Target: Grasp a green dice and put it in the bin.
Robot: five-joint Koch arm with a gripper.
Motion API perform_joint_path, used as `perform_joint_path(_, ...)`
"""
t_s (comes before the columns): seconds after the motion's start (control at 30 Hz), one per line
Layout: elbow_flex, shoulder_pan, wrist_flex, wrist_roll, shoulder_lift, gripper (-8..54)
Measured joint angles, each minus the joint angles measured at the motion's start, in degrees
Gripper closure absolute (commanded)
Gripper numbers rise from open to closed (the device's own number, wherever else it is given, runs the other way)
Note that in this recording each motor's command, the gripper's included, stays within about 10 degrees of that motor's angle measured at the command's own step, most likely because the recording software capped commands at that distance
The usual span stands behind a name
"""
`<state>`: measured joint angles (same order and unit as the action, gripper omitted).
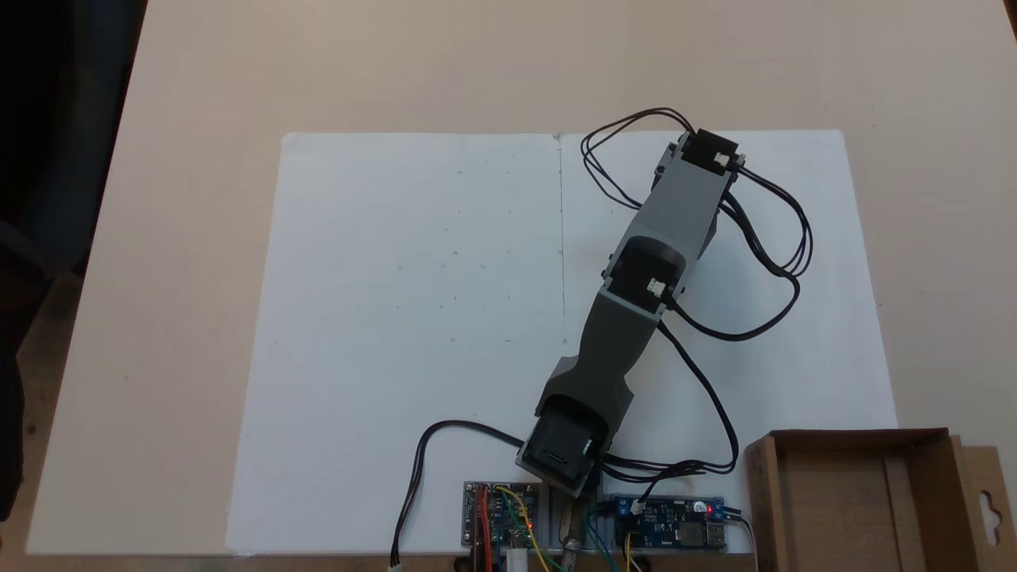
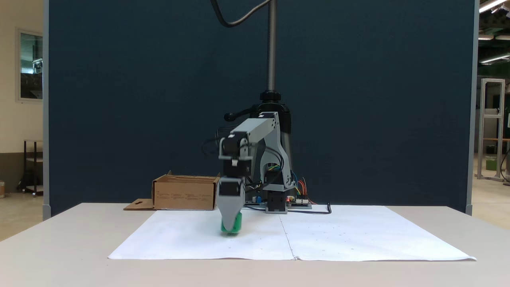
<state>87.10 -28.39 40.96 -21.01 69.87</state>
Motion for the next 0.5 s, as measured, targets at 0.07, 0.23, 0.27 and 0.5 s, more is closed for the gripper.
perform_joint_path(0.07,0.0,-1.32,-2.99,0.53,3.25,33.5)
perform_joint_path(0.23,0.0,-6.68,-5.36,2.72,12.04,33.5)
perform_joint_path(0.27,0.09,-8.17,-5.36,2.99,13.71,33.5)
perform_joint_path(0.5,0.0,-23.2,-5.54,3.08,21.36,33.5)
